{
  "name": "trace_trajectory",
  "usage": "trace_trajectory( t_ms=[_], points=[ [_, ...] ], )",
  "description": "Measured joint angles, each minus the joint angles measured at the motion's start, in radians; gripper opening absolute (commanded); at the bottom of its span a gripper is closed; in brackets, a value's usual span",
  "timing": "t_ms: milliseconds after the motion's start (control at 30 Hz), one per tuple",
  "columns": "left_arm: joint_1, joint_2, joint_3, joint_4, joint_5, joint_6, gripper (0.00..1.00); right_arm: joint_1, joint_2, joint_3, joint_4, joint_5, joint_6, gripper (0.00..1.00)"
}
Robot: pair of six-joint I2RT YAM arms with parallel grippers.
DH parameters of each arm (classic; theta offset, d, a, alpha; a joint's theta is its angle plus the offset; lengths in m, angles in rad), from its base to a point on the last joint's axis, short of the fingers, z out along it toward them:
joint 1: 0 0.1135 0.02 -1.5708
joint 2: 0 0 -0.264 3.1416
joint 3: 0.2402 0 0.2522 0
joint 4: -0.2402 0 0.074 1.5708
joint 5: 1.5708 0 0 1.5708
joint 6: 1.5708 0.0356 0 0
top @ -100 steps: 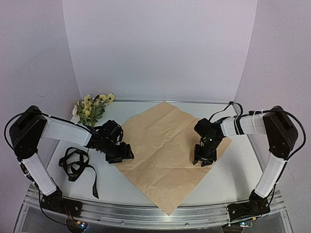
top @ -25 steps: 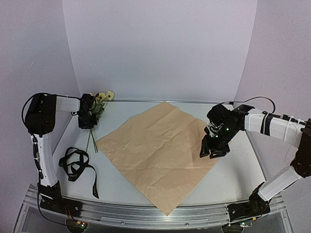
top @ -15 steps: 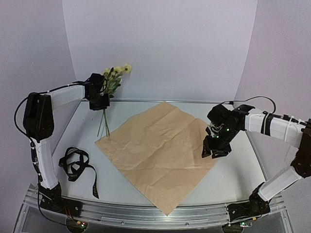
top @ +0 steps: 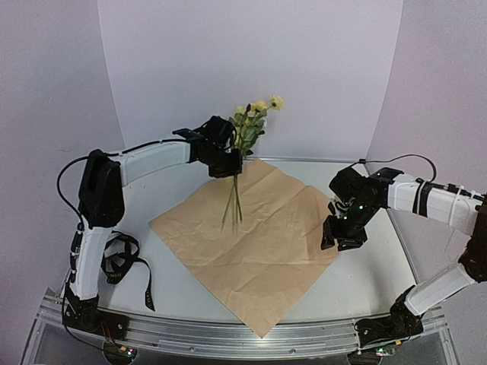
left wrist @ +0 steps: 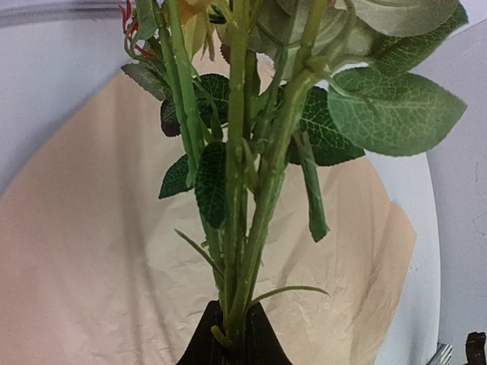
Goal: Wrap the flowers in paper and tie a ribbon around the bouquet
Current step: Place the fake flower on the flattened wrapping paper.
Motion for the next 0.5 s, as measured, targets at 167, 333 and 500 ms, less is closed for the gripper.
trace_trajectory(
  t_ms=[167, 333, 500],
  points=[
    [-0.066, 0.164, 0.094, -0.009, 0.024, -0.07, 0.0, -0.007, -0.024, -0.024, -0.002, 0.009, 0.003, 0.55],
    [-0.097, 0.25, 0.132, -0.029, 0.054, -0.128, 0.0, -0.01, -0.03, -0.033, -0.004, 0.011, 0.003, 0.55],
    [-0.109, 0.286, 0.168, -0.03, 0.058, -0.159, 0.01, -0.01, -0.031, -0.033, -0.004, 0.01, 0.003, 0.55]
  ],
)
